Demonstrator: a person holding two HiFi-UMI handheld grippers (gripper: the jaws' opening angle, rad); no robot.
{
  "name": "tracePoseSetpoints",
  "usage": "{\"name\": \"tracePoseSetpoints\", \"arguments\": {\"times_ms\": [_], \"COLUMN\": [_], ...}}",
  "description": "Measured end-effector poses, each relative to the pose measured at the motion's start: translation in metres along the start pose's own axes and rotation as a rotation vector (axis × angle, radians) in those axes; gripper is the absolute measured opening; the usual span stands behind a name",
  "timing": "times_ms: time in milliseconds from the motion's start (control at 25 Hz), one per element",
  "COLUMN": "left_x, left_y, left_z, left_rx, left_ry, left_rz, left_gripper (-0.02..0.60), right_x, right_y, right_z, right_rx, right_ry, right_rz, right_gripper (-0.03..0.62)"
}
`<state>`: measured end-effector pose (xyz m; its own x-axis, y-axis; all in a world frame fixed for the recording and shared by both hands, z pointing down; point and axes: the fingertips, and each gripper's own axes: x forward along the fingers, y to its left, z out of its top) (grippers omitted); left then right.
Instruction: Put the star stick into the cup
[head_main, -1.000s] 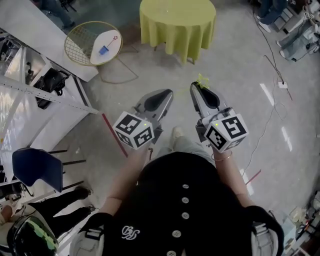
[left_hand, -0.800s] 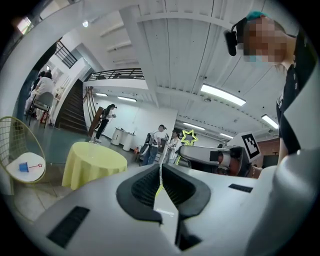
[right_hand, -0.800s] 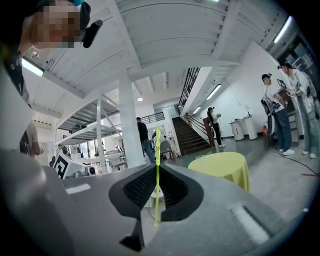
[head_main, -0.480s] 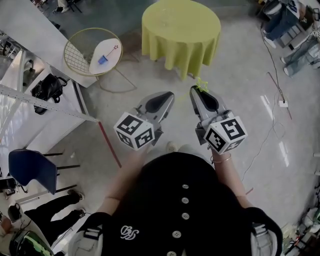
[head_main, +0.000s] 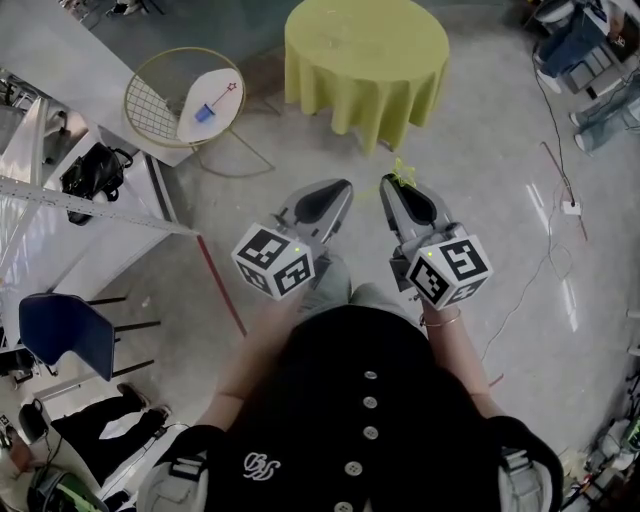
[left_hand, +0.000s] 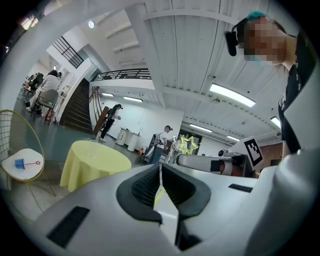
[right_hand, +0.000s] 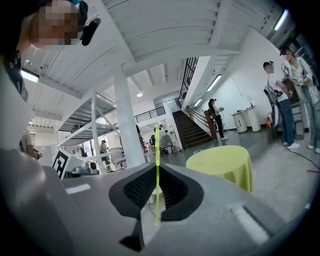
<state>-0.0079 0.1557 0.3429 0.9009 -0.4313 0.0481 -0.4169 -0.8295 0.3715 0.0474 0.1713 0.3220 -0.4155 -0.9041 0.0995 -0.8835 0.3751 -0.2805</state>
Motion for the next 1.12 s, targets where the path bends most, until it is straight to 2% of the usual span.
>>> {"name": "tracePoseSetpoints", "arguments": {"times_ms": [480,720,1120], "left_x": [0.032,0.046,0.086], "left_y": [0.041,0.075,0.148], "left_z": [0.01,0.01,0.056], "left_rx": [-0.018,-0.022,-0.018], "left_ry": [0.013,0.029,0.016], "left_rz": [0.009,0.007,-0.01], "left_gripper": [0.023,0.023,0.023], "right_x": [0.037,0.077,0.146], "right_y": [-0.037,-0.053,-0.093], "right_z": [0.008,0.011,0.04], "right_rx": [0.007,0.001,-0.028], "right_ry": [0.004,0.011,0.013], "right_rz": [-0.029,-0.033,-0.078], "right_gripper": [0.015,0.015,0.015]}}
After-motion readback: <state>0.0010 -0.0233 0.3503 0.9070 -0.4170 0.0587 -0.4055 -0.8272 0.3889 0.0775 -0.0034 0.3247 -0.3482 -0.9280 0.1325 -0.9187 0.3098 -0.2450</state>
